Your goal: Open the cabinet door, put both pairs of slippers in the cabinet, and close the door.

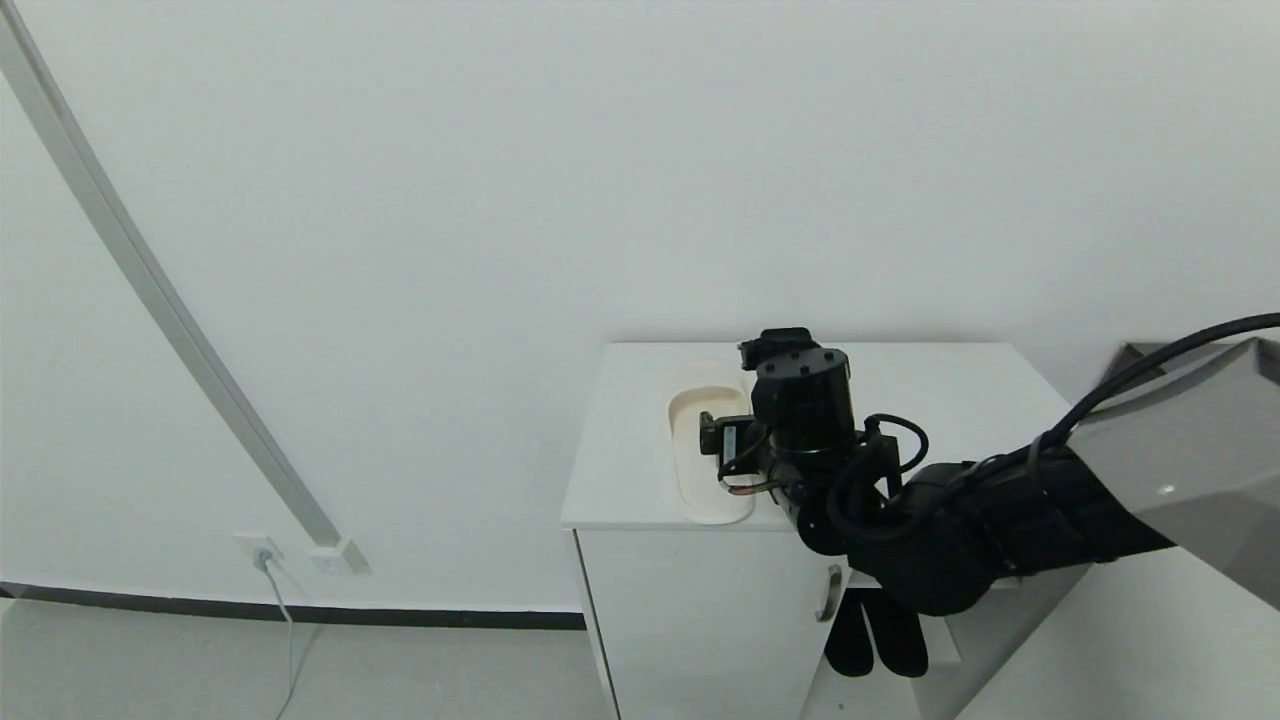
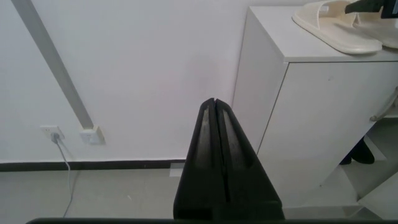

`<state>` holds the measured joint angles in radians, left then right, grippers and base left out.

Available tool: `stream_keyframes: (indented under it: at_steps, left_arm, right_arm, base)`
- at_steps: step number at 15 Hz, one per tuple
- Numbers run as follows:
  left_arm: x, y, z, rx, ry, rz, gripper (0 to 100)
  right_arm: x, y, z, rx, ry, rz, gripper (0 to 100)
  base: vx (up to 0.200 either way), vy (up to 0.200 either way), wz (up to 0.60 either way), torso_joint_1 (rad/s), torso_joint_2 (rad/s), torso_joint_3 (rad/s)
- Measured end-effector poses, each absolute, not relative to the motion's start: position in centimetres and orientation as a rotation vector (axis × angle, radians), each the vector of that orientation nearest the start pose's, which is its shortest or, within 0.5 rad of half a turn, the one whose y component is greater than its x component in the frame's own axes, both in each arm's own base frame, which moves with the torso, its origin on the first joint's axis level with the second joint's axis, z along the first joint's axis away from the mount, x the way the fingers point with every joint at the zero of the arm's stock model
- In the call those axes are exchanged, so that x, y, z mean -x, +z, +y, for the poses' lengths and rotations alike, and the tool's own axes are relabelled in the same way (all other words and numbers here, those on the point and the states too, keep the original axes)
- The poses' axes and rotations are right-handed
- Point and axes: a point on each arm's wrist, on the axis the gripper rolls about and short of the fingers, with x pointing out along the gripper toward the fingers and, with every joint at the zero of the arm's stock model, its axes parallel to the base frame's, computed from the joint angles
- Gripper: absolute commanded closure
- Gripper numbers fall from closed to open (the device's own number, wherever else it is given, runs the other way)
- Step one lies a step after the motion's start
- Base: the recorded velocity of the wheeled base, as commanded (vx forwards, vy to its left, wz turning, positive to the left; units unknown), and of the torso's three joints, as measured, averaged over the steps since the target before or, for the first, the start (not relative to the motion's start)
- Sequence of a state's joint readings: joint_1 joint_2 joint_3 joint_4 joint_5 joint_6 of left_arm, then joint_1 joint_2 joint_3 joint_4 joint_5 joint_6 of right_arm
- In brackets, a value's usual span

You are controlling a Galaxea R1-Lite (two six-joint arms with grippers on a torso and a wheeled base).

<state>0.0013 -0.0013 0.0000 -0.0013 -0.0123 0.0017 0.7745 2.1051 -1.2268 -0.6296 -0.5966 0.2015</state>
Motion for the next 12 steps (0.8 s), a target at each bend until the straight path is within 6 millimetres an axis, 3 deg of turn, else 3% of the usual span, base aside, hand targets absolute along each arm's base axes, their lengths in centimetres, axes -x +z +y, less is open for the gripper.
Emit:
stream_keyframes:
  at_steps: [4, 12]
  left_arm:
    - [2.3, 7.6, 0.0, -0.003, -0.011, -0.003, 100]
    - [2.3, 7.6, 0.0, -0.003, -0.010, -0.003, 100]
  right_arm:
    - [-32.6, 12.9, 28.0, -0.019, 0.159, 0.233, 0]
    - [-35.0, 12.6, 28.4, -0.036, 0.161, 0.199, 0]
  base:
    - [0.000, 0.000, 0.00, 0.000, 0.00, 0.000]
    - [0.000, 0.000, 0.00, 0.000, 0.00, 0.000]
